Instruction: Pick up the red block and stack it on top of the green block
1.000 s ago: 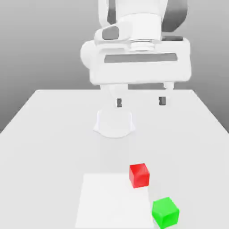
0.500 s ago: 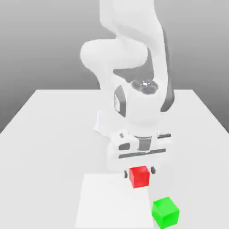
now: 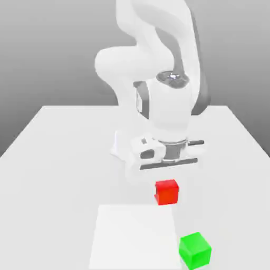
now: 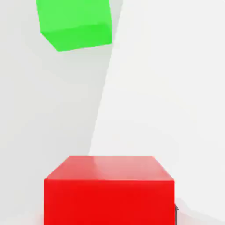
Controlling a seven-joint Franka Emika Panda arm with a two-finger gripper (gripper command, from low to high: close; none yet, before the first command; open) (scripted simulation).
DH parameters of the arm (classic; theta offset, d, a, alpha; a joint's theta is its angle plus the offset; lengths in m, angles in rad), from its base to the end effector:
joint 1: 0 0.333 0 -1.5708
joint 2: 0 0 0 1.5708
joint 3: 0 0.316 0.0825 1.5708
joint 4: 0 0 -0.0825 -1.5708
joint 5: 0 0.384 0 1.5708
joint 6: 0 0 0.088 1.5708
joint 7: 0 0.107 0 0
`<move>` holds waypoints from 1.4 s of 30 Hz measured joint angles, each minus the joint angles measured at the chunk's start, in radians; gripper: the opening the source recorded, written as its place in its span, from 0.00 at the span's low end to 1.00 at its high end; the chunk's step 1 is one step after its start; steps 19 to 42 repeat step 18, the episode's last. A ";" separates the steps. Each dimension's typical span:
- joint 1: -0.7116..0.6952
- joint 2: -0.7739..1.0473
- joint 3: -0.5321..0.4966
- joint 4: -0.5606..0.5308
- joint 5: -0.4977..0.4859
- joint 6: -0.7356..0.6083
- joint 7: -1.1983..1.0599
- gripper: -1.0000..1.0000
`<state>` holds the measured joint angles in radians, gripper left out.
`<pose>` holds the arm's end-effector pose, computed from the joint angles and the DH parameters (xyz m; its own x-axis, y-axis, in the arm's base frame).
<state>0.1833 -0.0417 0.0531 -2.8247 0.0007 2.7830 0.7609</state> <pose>0.3591 0.0862 0.2145 0.8652 -0.5014 0.0013 -0.5014 -0.8652 0.0015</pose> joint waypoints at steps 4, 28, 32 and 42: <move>0.003 0.061 0.014 0.139 -0.011 -0.079 -0.046 0.00; 0.021 0.326 0.018 0.368 -0.051 -0.043 -0.102 1.00; 0.021 0.326 0.018 0.368 -0.051 -0.043 -0.102 1.00; 0.021 0.326 0.018 0.368 -0.051 -0.043 -0.102 1.00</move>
